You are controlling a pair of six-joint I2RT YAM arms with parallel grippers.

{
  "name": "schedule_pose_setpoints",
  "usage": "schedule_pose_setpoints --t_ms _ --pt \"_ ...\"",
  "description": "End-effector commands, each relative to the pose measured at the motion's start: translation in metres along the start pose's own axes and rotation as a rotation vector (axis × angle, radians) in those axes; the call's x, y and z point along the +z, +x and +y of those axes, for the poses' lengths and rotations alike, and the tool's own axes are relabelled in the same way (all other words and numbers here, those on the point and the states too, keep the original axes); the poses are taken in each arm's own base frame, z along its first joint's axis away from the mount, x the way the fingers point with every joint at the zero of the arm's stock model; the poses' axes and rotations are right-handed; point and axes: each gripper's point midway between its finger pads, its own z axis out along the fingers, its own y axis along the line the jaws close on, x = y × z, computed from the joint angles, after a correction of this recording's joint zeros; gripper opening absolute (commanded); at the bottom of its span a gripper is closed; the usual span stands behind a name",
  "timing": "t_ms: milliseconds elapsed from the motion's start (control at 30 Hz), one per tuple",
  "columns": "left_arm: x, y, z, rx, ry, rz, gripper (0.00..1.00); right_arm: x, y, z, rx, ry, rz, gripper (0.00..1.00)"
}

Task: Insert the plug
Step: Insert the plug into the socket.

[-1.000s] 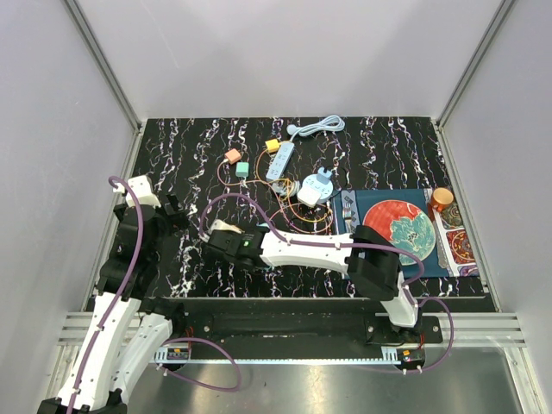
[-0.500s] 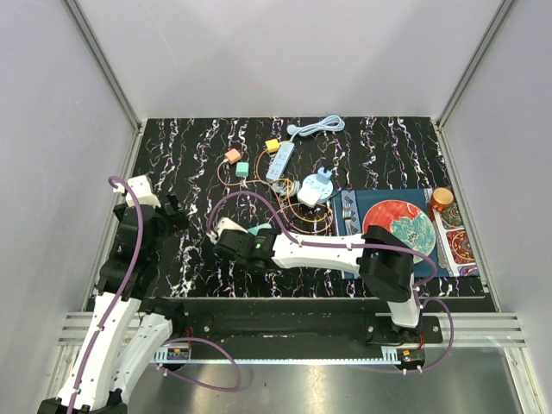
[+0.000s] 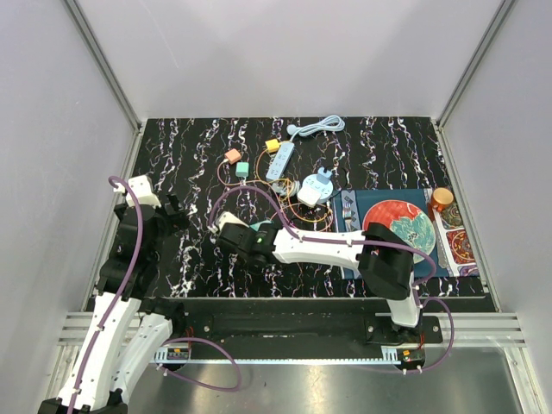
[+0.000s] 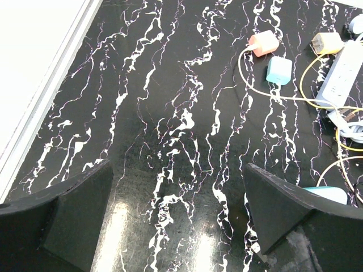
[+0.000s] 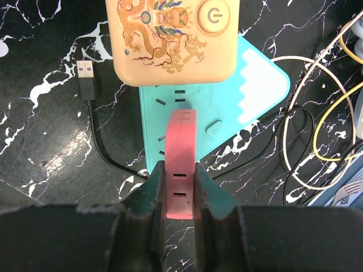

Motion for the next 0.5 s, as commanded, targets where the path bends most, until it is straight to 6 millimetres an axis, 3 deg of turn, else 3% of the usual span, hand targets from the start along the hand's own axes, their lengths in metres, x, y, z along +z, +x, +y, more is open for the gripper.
schedule_pose_setpoints --t_ms 0,33,100,267,333,367,400,433,467 --pt "0.003 -0.009 -0.013 -0.009 0.062 -0.034 0.99 0.005 0.006 0.01 0.049 -0.079 0.055 0.28" --pt "0.004 -0.009 -0.015 -0.008 0.073 -0.033 0.99 0.0 -0.004 0.004 0.049 -0.065 0.026 0.42" --pt "0.005 -0.009 -0.021 -0.005 0.105 -0.025 0.99 -0.017 -0.033 -0.005 0.068 -0.057 -0.053 0.52" --pt "0.006 -0.009 -0.034 0.028 0.161 0.028 0.99 -0.054 -0.069 -0.04 0.125 -0.012 -0.175 0.76" --pt "0.006 -0.011 -0.043 0.033 0.197 0.057 0.99 -0.06 -0.065 -0.055 0.161 0.017 -0.186 0.82" --pt "0.005 -0.007 -0.046 0.035 0.212 0.082 0.99 -0.074 -0.067 -0.067 0.192 0.027 -0.216 0.88" --pt "0.004 -0.007 -0.053 0.034 0.247 0.098 0.99 -0.072 -0.056 -0.072 0.203 0.042 -0.2 0.91" --pt "0.004 -0.005 -0.062 0.04 0.273 0.121 0.99 -0.072 -0.05 -0.088 0.253 0.078 -0.198 0.93" --pt "0.003 -0.001 -0.068 0.043 0.289 0.146 0.99 -0.085 -0.047 -0.103 0.3 0.095 -0.224 0.95"
